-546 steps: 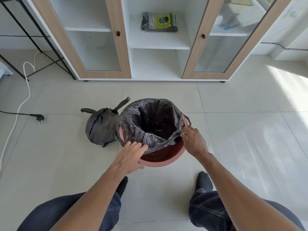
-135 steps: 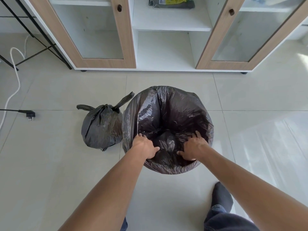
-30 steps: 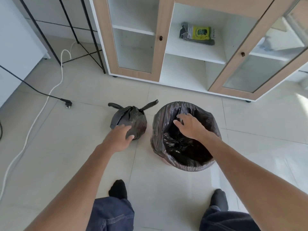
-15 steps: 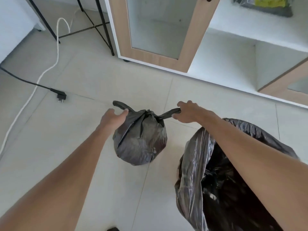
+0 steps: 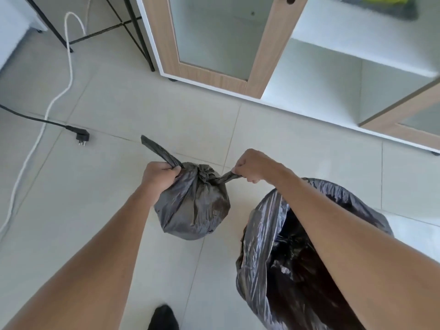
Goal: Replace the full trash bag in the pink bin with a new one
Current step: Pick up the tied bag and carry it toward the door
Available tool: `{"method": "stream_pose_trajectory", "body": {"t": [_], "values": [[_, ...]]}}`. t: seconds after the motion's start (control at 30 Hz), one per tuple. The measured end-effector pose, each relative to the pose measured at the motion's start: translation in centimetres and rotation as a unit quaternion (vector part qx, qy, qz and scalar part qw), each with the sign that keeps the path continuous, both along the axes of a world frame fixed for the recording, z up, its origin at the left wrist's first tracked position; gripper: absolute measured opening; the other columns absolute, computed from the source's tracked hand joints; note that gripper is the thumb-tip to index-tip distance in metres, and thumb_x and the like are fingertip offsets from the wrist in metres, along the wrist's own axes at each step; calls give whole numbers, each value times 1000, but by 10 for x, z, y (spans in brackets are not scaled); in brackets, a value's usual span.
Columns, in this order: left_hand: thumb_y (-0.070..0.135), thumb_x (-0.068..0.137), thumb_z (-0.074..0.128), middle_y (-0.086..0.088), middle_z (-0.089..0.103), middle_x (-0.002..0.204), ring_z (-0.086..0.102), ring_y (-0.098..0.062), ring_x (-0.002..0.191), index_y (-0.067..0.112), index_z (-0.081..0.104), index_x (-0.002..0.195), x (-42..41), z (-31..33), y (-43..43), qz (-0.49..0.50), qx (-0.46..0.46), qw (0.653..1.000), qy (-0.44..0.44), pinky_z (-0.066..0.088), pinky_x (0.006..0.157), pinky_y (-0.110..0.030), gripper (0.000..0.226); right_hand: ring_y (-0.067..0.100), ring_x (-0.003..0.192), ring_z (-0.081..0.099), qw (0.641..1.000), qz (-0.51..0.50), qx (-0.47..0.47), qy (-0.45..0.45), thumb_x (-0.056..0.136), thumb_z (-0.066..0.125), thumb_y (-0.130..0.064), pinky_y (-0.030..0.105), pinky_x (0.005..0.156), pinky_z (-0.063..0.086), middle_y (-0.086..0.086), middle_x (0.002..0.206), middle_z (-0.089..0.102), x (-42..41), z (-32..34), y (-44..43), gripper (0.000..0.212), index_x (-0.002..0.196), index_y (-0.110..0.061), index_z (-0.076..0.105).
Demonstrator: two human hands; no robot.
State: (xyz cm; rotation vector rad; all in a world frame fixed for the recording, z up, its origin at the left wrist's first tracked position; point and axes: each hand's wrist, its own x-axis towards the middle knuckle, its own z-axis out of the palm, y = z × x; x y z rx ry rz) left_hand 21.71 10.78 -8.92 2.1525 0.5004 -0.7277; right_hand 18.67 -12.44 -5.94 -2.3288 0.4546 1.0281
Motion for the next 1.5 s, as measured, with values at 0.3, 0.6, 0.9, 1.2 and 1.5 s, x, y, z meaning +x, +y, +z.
{"method": "stream_pose_trajectory", "body": {"t": [0.3,0.6,0.9,1.2,1.5], "values": [[32,97,57,-5,57,65,55,-25,70,3,60,64,-46,277,18,-31,18,999,-28,36,60,-28,44,18,61,67,978,-180,82,-61,98,58,-25,31,67,60,7,67,69,-69,253,17,23,96,-9,75],[28,95,60,-16,68,84,54,-20,69,-3,69,87,-98,588,7,-114,-48,984,-129,38,67,-27,33,18,61,68,922,-329,110,-174,93,66,-22,32,64,61,7,72,69,-159,551,12,12,83,-16,71],[35,96,57,-21,57,62,50,-24,57,-9,53,66,-184,703,-53,-197,-85,954,-210,34,53,-27,53,16,59,63,818,-439,191,-318,91,69,-14,26,62,57,5,78,70,-264,662,-33,8,90,-7,72],[29,94,61,-22,59,64,48,-19,56,-10,59,75,-270,748,-191,-290,-113,920,-238,31,55,-27,44,15,65,66,721,-544,185,-387,90,63,-2,29,64,59,7,80,72,-400,694,-137,13,94,-10,72],[30,92,63,-5,73,81,65,-19,77,4,72,88,-366,750,-348,-378,-144,883,-239,48,69,-30,29,15,65,66,637,-632,123,-424,88,60,1,30,64,57,6,78,72,-533,711,-249,17,94,-10,72]]}}
